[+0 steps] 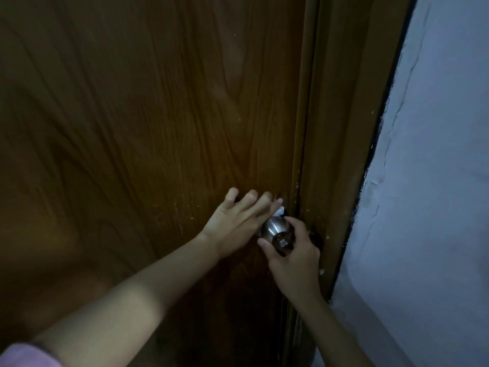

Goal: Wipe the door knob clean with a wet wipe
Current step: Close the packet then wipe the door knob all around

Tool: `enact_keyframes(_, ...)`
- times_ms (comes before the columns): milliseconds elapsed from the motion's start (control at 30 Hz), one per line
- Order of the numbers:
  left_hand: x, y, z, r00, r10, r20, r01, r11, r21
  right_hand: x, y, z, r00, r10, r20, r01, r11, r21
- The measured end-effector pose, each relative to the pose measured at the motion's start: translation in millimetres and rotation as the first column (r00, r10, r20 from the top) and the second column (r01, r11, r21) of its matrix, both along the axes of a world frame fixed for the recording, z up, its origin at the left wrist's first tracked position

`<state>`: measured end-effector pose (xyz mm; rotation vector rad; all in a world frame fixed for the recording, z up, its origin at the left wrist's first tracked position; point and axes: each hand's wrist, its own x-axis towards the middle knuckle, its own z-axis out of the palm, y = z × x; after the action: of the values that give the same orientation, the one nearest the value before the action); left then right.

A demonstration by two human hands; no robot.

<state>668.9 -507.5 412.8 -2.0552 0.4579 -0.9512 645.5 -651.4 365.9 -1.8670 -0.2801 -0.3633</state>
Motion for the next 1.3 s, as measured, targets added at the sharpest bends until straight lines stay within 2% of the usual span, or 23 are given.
enact_keyframes(100, -2, 1, -14, 0.995, -0.053, 0.08, 0.06, 0.994, -0.094, 1, 0, -1, 1.0, -0.01, 0.009, 0.01, 1.0, 0.001)
enact_keyframes(200, -1, -1, -23, 0.981, -0.137, 0.14, 0.177, 0.925, -0.337, 2, 0, -1, 1.0, 0.004, -0.004, -0.004, 1.0, 0.016)
enact_keyframes(233, -1, -3, -27, 0.976, -0.147, 0.159, 0.204, 0.869, -0.451, 2, 0, -2, 1.0, 0.004, -0.005, -0.003, 1.0, 0.019)
enact_keyframes(300, -1, -9, -36, 0.968, -0.156, 0.197, 0.249, 0.694, -0.676, 3, 0, -3, 1.0, -0.005, 0.003, 0.005, 1.0, 0.025)
enact_keyframes(367, -3, -19, -43, 0.961, -0.126, 0.246, 0.274, 0.534, -0.799, 2, -1, -4, 1.0, -0.005, -0.003, 0.005, 0.999, 0.032)
enact_keyframes(400, -5, -22, -45, 0.957, -0.11, 0.268, 0.286, 0.501, -0.817, 2, -1, -5, 1.0, -0.002, -0.008, 0.003, 0.999, 0.037)
enact_keyframes(467, -8, -24, -46, 0.95, -0.146, 0.277, 0.312, 0.522, -0.794, 2, -2, -6, 1.0, 0.001, -0.017, -0.001, 0.999, 0.042)
enact_keyframes(567, -5, -13, -40, 0.953, -0.222, 0.208, 0.303, 0.62, -0.724, 1, -2, -6, 1.0, -0.002, -0.012, 0.002, 0.999, 0.034)
enact_keyframes(700, -10, -11, -49, 0.96, -0.193, 0.203, 0.277, 0.541, -0.794, 1, -1, -3, 1.0, -0.007, -0.019, 0.008, 0.998, 0.055)
enact_keyframes(800, -17, -10, -55, 0.967, -0.181, 0.179, 0.254, 0.608, -0.753, 1, -3, -3, 1.0, 0.002, -0.013, -0.001, 0.998, 0.063)
enact_keyframes(867, -17, -9, -48, 0.975, -0.149, 0.165, 0.222, 0.618, -0.754, 2, -4, -4, 1.0, 0.002, 0.003, -0.002, 0.999, 0.043)
enact_keyframes(967, -18, -15, -41, 0.981, -0.114, 0.154, 0.192, 0.537, -0.822, 3, -4, -3, 1.0, -0.009, 0.016, 0.009, 0.999, 0.035)
enact_keyframes(1133, -22, -15, -46, 0.99, -0.139, -0.018, 0.073, 0.624, -0.778, 4, -2, -4, 1.0, -0.023, 0.006, 0.023, 0.999, 0.029)
enact_keyframes(1300, -27, -22, -45, 0.983, -0.087, -0.161, -0.087, 0.552, -0.83, 2, -2, 2, 1.0, -0.001, -0.025, 0.003, 0.999, 0.054)
